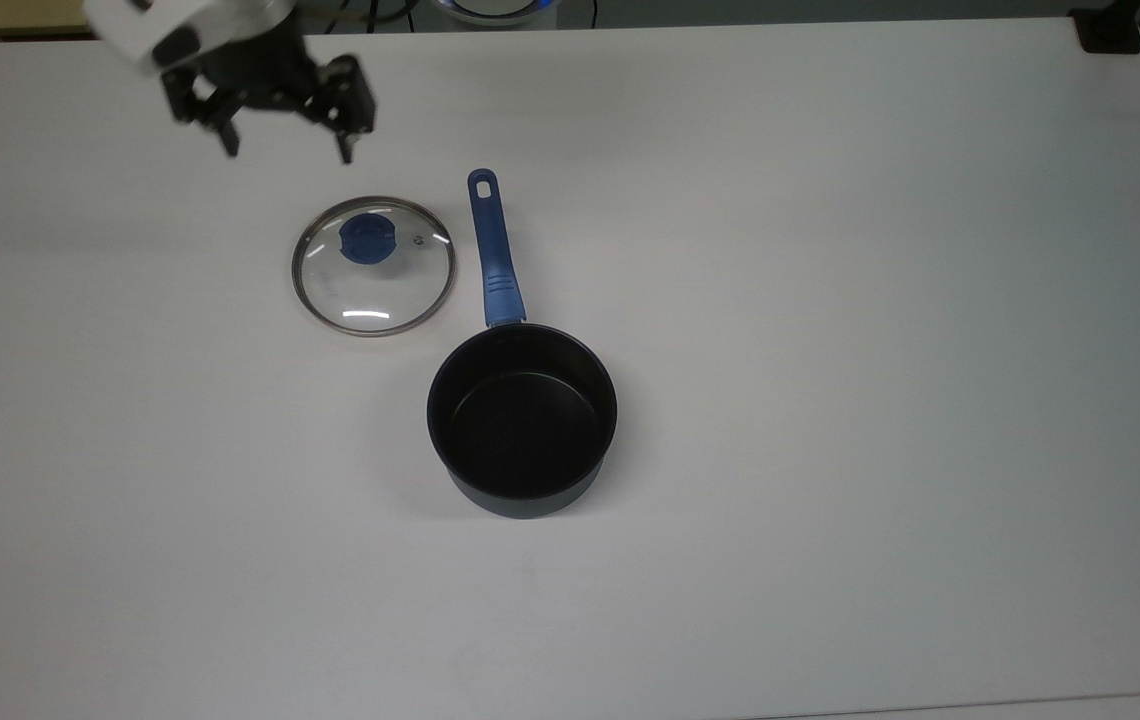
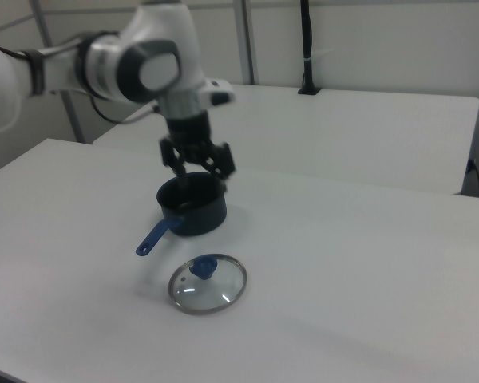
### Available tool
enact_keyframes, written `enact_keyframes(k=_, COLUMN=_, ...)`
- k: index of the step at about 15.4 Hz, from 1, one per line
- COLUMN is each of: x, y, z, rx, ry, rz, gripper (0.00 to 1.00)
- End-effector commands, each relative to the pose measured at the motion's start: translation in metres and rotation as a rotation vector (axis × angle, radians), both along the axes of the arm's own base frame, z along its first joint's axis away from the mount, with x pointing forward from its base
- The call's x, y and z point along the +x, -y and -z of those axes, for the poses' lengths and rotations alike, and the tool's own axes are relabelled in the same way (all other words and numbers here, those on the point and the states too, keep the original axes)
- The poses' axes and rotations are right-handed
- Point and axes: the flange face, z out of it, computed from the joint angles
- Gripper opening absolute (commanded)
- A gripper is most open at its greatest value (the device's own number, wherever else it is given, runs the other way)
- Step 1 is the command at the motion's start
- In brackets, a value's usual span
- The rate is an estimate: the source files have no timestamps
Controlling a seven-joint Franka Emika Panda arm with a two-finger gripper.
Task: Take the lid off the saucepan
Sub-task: 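Open the gripper, release the lid knob, and raise the gripper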
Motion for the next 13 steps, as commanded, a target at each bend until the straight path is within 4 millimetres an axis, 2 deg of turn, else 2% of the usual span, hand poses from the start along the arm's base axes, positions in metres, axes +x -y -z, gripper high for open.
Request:
enact_keyframes(k=1, x=-0.017, y=-0.043, z=-0.037, rx=-0.029, ry=-0.002, rz=0.036, gripper=1.00)
enact_keyframes(k=3, x=-0.020, y=-0.058, z=-0.049, rx=-0.029, ry=0.008, rz=0.056, gripper=1.00)
enact_keyframes(k=5, x=-0.022, y=-0.057, z=-0.056, rx=-0.030, ry=0.021, rz=0.070, gripper=1.00)
enact_keyframes(k=7, x=-0.024, y=-0.067, z=-0.063, rx=-0.029, ry=0.037, rz=0.070, gripper=1.00)
enact_keyframes(k=9, x=-0.026, y=-0.066, z=-0.061, rx=-0.032, ry=0.034, rz=0.131, gripper=1.00)
enact_keyframes(k=13, x=-0.026, y=-0.065, z=-0.059, rx=-0.032, ry=0.029, rz=0.130, gripper=1.00)
